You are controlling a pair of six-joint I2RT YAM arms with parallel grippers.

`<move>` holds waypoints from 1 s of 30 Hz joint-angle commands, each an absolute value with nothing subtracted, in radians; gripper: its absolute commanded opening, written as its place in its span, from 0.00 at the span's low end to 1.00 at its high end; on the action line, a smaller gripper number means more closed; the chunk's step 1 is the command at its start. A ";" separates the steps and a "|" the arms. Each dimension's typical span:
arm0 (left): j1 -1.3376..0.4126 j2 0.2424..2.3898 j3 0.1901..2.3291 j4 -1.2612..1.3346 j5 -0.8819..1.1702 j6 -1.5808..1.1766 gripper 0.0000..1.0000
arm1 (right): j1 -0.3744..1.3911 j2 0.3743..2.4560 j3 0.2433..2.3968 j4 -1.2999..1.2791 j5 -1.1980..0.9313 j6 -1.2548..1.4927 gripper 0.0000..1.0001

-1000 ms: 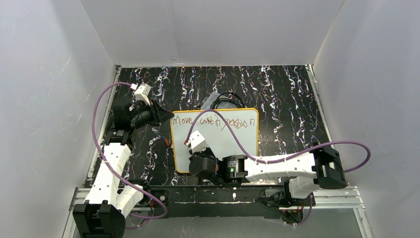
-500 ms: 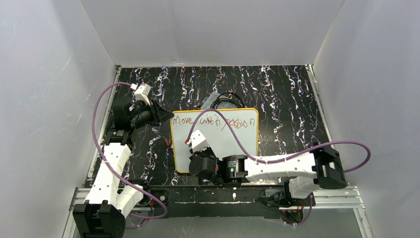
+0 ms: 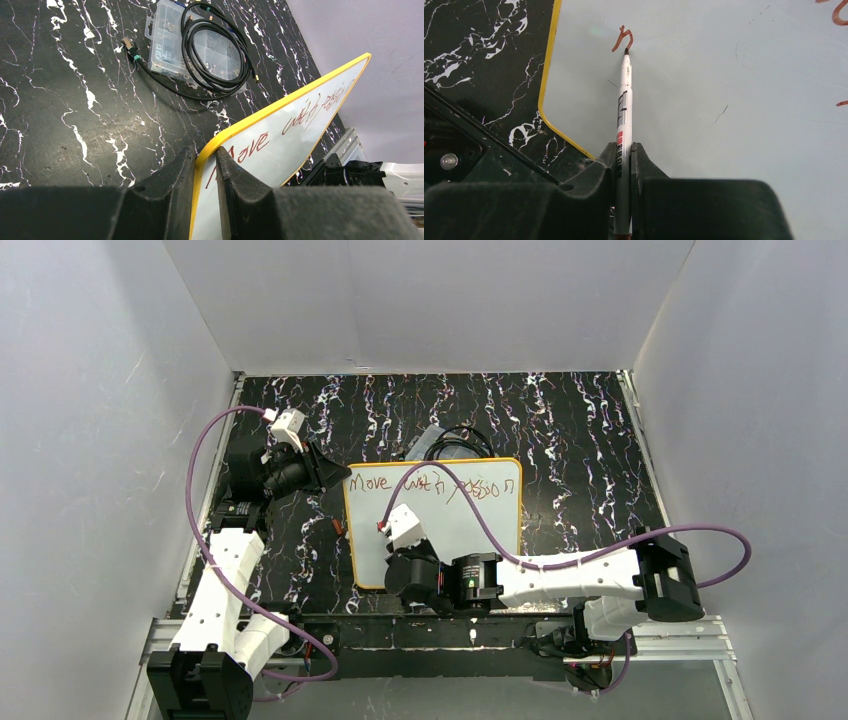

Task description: Write a sentence on the whiteboard

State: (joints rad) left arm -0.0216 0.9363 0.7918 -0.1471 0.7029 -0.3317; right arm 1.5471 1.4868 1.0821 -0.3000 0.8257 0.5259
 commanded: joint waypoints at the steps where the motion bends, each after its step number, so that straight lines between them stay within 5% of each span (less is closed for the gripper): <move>1: -0.025 0.917 0.810 -0.170 0.729 -0.328 0.19 | 1.551 1.478 1.059 -0.351 0.819 0.554 0.01; 17: -0.024 0.923 0.809 -0.168 0.732 -0.330 0.19 | 1.563 1.297 0.936 -0.125 0.795 0.481 0.01; 30: -0.025 0.924 0.810 -0.166 0.735 -0.331 0.19 | 1.556 1.386 1.027 -0.174 0.866 0.439 0.01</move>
